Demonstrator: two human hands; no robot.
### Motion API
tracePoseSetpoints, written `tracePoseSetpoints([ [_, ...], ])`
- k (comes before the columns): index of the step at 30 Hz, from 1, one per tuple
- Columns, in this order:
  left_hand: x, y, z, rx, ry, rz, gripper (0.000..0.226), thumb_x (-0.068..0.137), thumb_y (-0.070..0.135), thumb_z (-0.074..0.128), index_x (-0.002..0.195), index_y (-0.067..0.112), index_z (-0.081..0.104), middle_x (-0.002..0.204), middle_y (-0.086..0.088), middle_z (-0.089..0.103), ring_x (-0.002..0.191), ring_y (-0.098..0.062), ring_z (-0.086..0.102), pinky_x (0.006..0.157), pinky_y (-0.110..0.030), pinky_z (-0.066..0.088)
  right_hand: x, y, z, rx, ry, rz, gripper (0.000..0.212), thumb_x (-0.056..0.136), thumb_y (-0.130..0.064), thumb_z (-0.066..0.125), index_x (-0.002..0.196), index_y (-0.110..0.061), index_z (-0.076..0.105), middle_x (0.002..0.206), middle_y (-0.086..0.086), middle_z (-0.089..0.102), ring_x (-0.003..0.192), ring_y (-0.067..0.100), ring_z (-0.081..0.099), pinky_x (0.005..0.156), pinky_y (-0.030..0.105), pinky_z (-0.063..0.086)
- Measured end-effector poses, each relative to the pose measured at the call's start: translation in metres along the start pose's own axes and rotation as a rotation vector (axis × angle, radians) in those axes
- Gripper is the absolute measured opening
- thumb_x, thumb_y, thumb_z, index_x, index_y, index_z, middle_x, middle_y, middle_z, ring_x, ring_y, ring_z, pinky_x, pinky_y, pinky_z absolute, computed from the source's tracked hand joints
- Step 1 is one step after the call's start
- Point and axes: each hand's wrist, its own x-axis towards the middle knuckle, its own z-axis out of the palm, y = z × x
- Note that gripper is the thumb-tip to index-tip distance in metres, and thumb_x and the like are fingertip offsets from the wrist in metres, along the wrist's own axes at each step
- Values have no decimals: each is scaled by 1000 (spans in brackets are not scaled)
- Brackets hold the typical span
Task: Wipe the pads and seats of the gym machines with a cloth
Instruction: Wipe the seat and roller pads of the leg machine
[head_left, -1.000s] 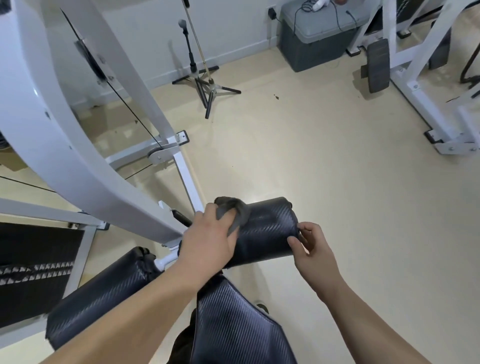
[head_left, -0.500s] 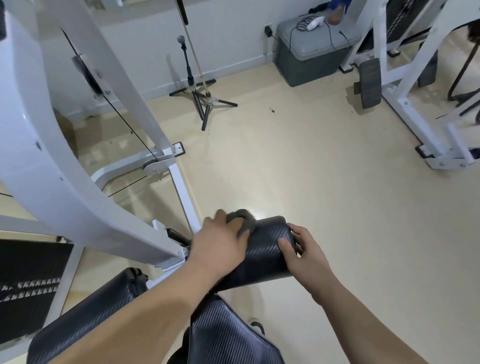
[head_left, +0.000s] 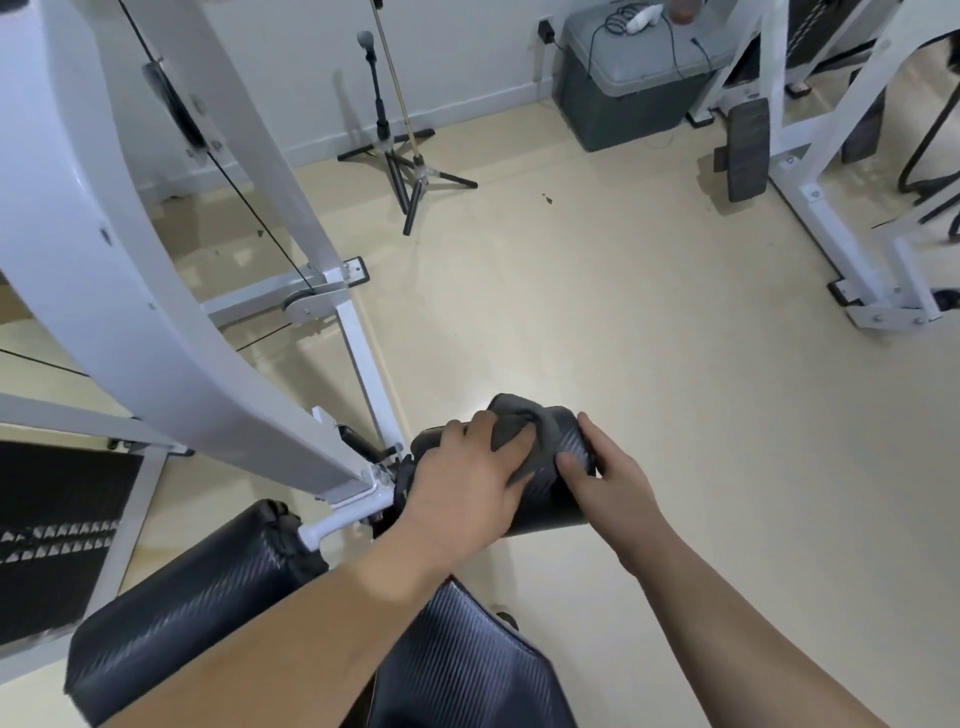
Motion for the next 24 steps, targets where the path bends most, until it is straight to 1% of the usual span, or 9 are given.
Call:
tracePoseSetpoints([
  [5, -20, -47, -15, 0, -77, -350, 42, 103, 49, 43, 142, 34, 47, 120, -9, 46, 104, -33, 55, 79, -44, 56, 6, 4, -1, -168, 28, 3, 59, 99, -43, 63, 155, -45, 43, 152, -19, 52, 140, 9, 47, 110, 24, 36],
  [8, -8, -13, -18, -19, -18, -290, 39, 101, 44, 47, 137, 31, 50, 122, -11, 48, 100, -35, 54, 72, -43, 53, 23, -7, -3, -289, 34, 61, 63, 92, -63, 57, 152, -51, 44, 153, -20, 51, 141, 15, 49, 114, 36, 42],
  [10, 0, 22, -10, 6, -32, -178, 53, 94, 36, 56, 144, 27, 44, 127, -14, 48, 99, -36, 52, 67, -41, 51, 37, -17, -3, -321, 12, 126, 70, 81, -73, 57, 147, -52, 49, 149, -19, 56, 133, 19, 55, 106, 45, 51],
  [13, 1, 46, -1, 4, -64, -103, 71, 88, 34, 65, 152, 24, 35, 130, -16, 46, 100, -36, 50, 64, -41, 51, 53, -28, -2, -176, -29, 220, 66, 83, -64, 68, 145, -42, 56, 129, -11, 66, 112, 22, 64, 87, 47, 61],
  [15, -15, 33, 0, 6, -58, 9, 69, 90, 36, 63, 152, 30, 34, 127, -13, 46, 97, -34, 47, 62, -40, 52, 55, -30, -1, -152, -45, 252, 64, 86, -61, 70, 145, -40, 57, 124, -11, 67, 108, 21, 64, 85, 47, 62],
  [17, -38, 5, 2, -3, -85, 43, 68, 91, 35, 59, 152, 35, 29, 129, -10, 42, 101, -33, 47, 65, -41, 54, 54, -29, 1, -197, -25, 262, 69, 80, -69, 67, 144, -42, 58, 130, -15, 65, 110, 21, 64, 85, 49, 63],
  [20, -61, -40, -6, -48, -63, -197, 60, 96, 35, 57, 151, 32, 36, 129, -12, 45, 105, -34, 53, 68, -42, 56, 55, -26, 1, -222, -12, 249, 70, 74, -79, 59, 134, -43, 65, 128, -15, 66, 110, 23, 65, 84, 48, 63],
  [22, -55, -47, -12, -76, 10, -320, 48, 100, 38, 54, 146, 28, 48, 122, -13, 49, 99, -33, 57, 66, -40, 52, 52, -25, -2, -146, -11, 255, 57, 87, -72, 57, 123, -29, 68, 120, -5, 69, 106, 23, 66, 84, 46, 61],
  [24, -34, -28, -17, -174, 68, -314, 42, 101, 39, 51, 141, 28, 51, 119, -11, 49, 96, -33, 56, 68, -41, 54, 43, -19, -8, -59, -42, 261, 43, 98, -60, 54, 116, -23, 68, 120, 2, 70, 109, 25, 66, 83, 43, 58],
])
